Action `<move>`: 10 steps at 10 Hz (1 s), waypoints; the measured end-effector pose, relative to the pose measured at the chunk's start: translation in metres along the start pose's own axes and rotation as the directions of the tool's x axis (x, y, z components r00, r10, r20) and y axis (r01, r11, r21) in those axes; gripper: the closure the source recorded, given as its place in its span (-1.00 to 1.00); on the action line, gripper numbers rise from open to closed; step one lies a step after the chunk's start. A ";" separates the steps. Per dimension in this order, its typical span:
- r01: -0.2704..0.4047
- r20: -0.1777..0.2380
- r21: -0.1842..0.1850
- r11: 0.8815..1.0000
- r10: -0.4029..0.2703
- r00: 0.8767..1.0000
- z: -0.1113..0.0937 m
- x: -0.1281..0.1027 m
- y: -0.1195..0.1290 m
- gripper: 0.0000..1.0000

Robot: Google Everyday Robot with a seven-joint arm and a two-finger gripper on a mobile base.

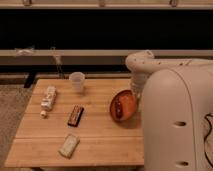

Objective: Drag the ceramic bowl in a circle

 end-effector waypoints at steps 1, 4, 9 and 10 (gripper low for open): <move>0.026 0.001 -0.008 1.000 -0.026 1.000 0.001 -0.006 0.017 1.00; 0.124 -0.001 -0.041 0.991 -0.124 0.992 0.002 0.002 0.058 1.00; 0.195 -0.046 -0.057 0.979 -0.198 0.979 0.007 0.046 0.071 0.53; 0.179 -0.050 -0.052 0.982 -0.182 0.982 0.008 0.046 0.061 0.32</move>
